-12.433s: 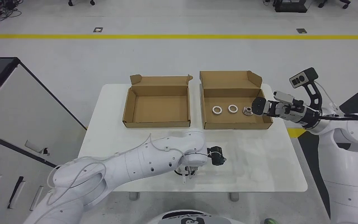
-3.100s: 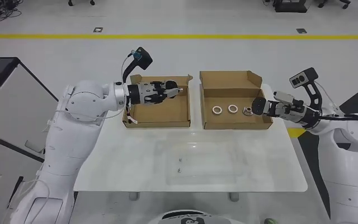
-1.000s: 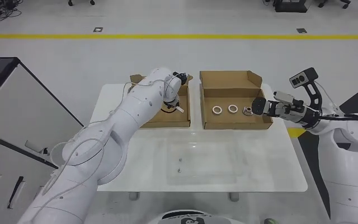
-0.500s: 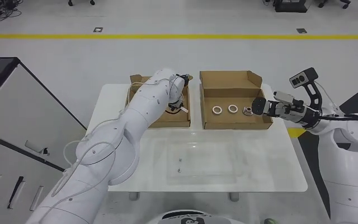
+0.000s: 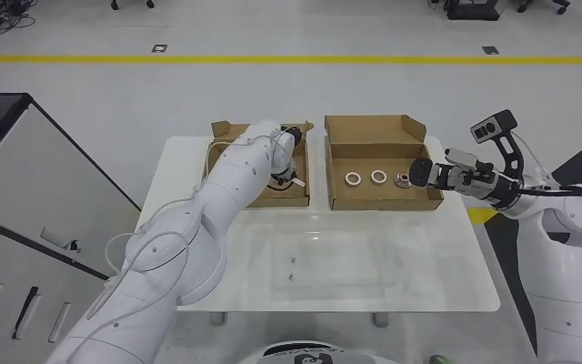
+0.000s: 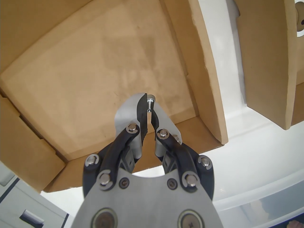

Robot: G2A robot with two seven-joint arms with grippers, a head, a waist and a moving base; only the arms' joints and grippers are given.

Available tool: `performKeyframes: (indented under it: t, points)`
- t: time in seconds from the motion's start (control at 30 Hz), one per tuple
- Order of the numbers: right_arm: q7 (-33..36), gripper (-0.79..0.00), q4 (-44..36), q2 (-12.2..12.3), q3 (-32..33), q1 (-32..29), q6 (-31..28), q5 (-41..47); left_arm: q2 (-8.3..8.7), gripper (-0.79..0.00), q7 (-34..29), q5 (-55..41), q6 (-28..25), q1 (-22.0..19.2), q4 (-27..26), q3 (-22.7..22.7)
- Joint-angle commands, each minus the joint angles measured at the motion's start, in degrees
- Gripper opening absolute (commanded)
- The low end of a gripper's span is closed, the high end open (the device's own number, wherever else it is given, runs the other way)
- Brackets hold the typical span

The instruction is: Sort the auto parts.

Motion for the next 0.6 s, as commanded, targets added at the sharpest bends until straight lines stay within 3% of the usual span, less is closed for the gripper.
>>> performKeyframes:
  t: [0.0, 0.57]
  points:
    - [0.0, 0.000, 0.0, 0.0, 0.0, 0.0, 0.0, 0.0, -0.06, -0.785, 0.4, -0.2, 0.2, 0.2, 0.3, -0.3]
    - [0.0, 0.000, 0.0, 0.0, 0.0, 0.0, 0.0, 0.0, -1.65, -0.785, 1.1, 1.1, 3.6, 1.0, 3.1, -1.4]
